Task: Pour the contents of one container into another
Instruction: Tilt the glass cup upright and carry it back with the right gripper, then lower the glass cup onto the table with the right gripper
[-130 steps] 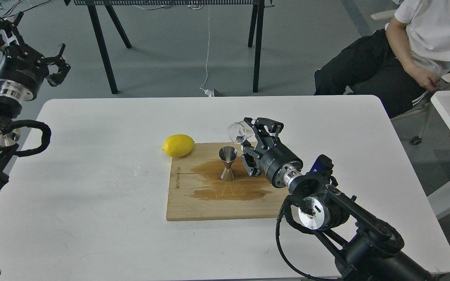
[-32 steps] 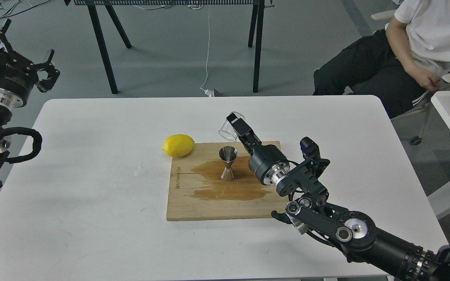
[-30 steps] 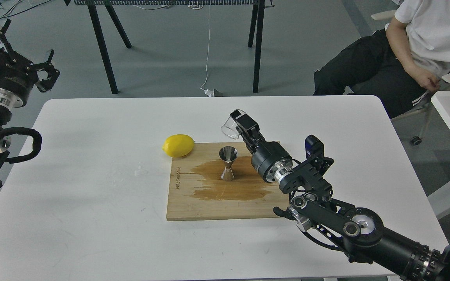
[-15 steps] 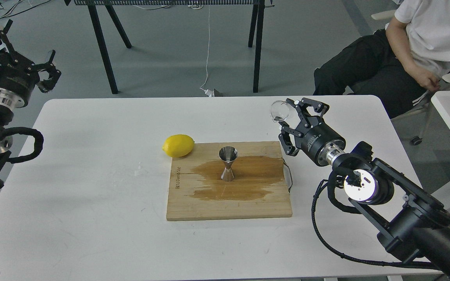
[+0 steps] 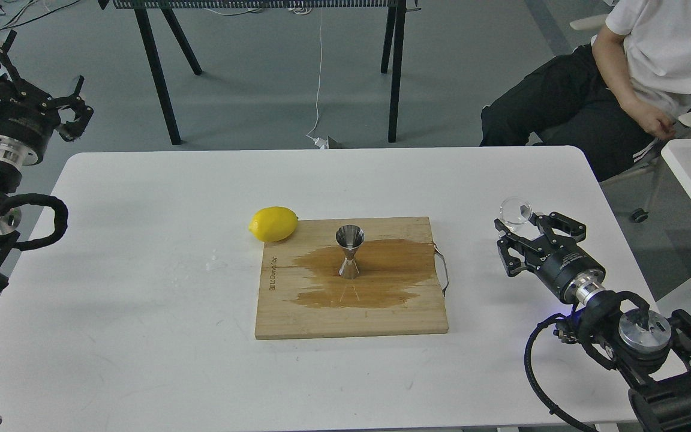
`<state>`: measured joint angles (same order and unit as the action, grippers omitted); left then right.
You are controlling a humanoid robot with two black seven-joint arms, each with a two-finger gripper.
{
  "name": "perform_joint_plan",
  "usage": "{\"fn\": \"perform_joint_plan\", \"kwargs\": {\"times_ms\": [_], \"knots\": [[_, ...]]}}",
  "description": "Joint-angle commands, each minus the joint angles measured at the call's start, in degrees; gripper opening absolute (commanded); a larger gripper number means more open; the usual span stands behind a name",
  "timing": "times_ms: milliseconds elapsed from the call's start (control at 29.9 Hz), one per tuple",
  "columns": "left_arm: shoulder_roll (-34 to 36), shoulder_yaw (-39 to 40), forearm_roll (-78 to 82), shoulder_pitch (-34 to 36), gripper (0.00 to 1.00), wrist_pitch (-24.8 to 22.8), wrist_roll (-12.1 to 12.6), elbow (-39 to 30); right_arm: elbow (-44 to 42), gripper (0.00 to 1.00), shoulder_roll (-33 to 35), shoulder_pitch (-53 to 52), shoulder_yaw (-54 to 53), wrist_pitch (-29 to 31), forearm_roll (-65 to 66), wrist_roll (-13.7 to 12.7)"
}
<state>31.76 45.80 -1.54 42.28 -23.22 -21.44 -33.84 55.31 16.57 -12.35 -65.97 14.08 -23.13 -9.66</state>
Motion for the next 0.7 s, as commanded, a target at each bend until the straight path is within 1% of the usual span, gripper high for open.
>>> {"fn": "perform_joint_plan", "kwargs": {"times_ms": [0, 100, 268, 502, 669], "knots": [[-0.12, -0.01, 0.04, -0.1, 1.0, 0.02, -0.01, 0.01, -4.93, 0.42, -0.48, -0.13, -1.09, 1.21, -4.72, -0.98], [-0.03, -0.01, 0.04, -0.18, 1.0, -0.16, -0.01, 0.01, -6.87, 0.42, -2.24, -0.22, -1.45, 1.13, -8.94, -0.8], [0.06, -0.1, 0.04, -0.18, 1.0, -0.25, -0.01, 0.01, -11.0, 0.43, -5.58, -0.57, -3.46, 1.21, -9.83, -0.98], [0.06, -0.1, 0.04, -0.36, 1.0, -0.25, -0.09, 0.01, -12.85, 0.44, -6.9, -2.85, -2.5, -0.1, -9.74, -0.98], [0.06, -0.19, 0.04, -0.89, 1.0, -0.33, -1.15, 0.01, -16.36, 0.45, -7.08, -5.31, -2.85, -1.24, -9.83, -1.07]]}}
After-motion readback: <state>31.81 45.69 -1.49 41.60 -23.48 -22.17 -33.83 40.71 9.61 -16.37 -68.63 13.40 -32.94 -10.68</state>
